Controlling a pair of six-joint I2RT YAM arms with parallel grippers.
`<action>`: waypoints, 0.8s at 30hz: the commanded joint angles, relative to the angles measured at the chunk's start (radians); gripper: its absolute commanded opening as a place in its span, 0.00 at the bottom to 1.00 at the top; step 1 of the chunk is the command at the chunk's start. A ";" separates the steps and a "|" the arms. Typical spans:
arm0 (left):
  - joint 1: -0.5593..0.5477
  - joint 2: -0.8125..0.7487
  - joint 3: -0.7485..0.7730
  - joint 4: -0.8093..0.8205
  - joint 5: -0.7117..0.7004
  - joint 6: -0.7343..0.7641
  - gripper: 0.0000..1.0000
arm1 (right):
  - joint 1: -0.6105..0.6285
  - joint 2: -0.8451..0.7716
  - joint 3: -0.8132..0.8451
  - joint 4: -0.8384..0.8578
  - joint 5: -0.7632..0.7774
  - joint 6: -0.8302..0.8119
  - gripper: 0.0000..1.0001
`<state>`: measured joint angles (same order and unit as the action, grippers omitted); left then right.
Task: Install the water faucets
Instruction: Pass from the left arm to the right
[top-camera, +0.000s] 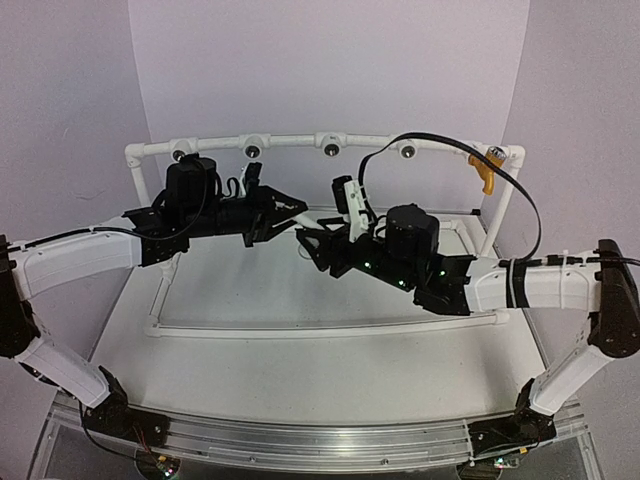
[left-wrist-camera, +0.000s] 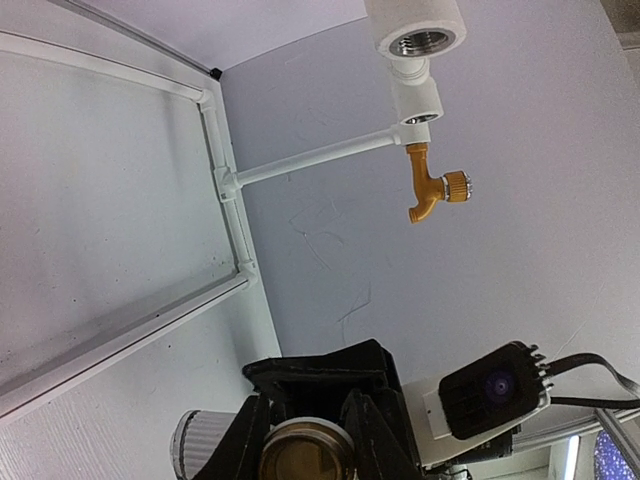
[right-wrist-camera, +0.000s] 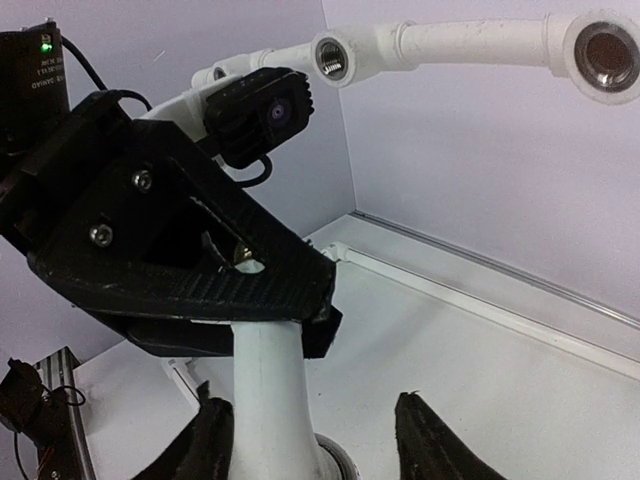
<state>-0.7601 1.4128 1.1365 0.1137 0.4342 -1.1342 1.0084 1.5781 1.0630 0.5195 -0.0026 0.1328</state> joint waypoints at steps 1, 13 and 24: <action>0.009 -0.049 -0.008 0.073 0.025 -0.016 0.00 | -0.001 0.034 0.042 0.106 -0.009 -0.026 0.41; 0.021 -0.056 -0.029 0.094 0.036 -0.009 0.01 | -0.001 0.025 -0.006 0.209 -0.017 -0.055 0.00; 0.080 -0.131 -0.136 0.034 -0.054 0.195 0.87 | -0.002 -0.108 -0.018 -0.183 0.330 -0.057 0.00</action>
<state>-0.7147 1.3467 1.0356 0.1574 0.4332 -1.0659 1.0108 1.5790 1.0254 0.5374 0.1013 0.0805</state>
